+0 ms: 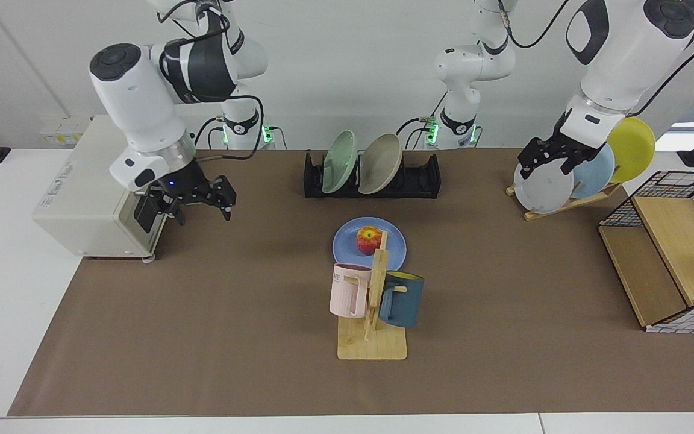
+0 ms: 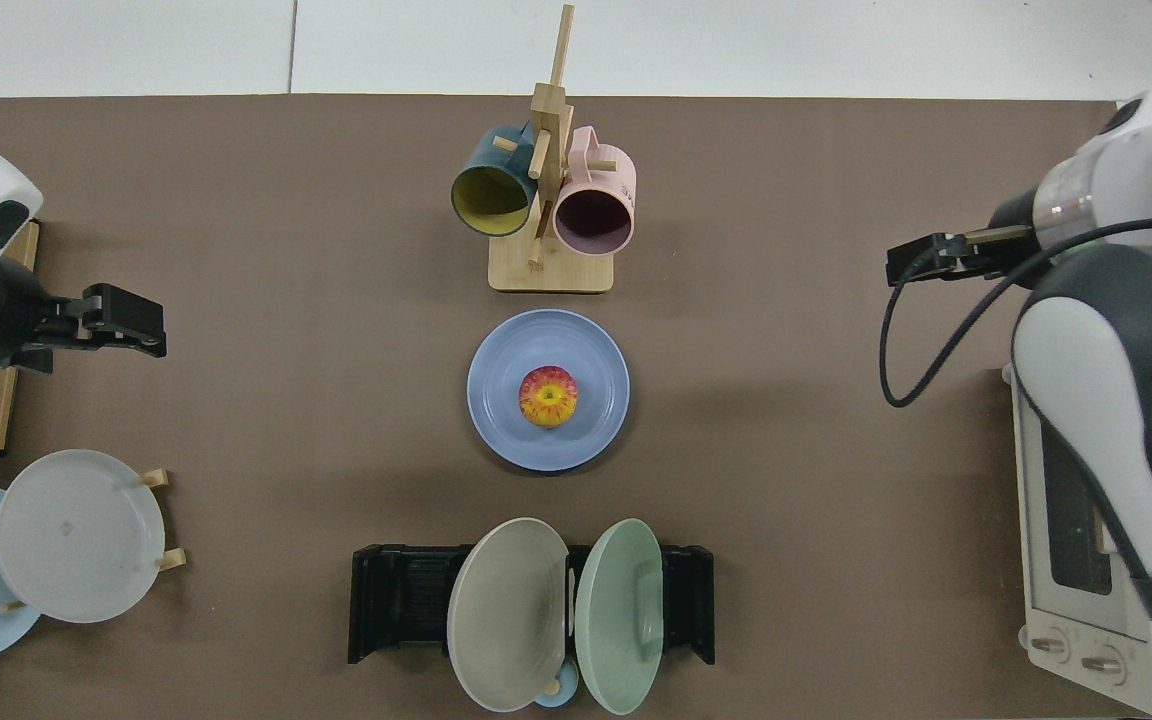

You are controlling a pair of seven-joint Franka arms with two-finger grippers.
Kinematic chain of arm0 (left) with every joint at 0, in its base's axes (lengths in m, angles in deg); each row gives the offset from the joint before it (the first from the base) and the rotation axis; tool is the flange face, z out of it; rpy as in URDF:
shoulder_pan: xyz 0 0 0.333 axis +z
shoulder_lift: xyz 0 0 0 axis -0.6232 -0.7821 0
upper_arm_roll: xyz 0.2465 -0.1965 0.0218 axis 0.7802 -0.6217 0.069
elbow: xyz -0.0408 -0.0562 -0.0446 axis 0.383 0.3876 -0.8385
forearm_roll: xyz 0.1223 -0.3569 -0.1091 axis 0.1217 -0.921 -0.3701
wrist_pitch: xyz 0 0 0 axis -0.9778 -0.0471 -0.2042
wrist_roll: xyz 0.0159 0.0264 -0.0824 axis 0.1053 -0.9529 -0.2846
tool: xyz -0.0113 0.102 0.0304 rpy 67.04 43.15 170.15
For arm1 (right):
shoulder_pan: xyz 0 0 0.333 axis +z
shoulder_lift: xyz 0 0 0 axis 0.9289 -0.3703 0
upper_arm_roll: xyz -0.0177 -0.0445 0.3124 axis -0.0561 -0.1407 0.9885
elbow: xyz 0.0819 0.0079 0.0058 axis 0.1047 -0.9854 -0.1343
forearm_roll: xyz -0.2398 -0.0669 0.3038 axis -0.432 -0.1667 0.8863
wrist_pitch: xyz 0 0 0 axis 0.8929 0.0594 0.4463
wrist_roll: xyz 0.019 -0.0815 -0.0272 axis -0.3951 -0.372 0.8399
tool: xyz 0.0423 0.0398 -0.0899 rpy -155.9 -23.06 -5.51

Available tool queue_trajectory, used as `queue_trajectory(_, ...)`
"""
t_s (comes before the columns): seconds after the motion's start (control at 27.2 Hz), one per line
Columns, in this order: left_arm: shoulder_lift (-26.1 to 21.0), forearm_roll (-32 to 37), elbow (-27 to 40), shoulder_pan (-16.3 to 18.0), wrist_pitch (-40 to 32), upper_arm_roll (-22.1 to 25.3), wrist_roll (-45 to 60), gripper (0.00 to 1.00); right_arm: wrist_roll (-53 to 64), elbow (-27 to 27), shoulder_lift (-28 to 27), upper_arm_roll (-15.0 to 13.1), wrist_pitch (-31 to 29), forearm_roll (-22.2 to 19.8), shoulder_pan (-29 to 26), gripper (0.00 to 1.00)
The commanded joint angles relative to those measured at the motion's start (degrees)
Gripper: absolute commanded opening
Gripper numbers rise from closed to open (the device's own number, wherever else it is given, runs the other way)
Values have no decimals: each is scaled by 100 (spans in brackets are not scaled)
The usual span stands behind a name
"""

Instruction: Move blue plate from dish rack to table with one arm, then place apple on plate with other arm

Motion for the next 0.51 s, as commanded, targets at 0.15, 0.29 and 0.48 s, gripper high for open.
queue_trajectory(0.15,18,15,-14,-26,76,6,-26,100,228,-731,974,88,302,-210,-271,100)
queue_trajectory(0.29,18,15,-14,-26,103,6,-26,100,123,-661,913,88,302,-192,-315,100)
queue_trajectory(0.48,18,7,-14,-26,103,6,-26,100,-264,-564,895,97,293,-219,-332,100)
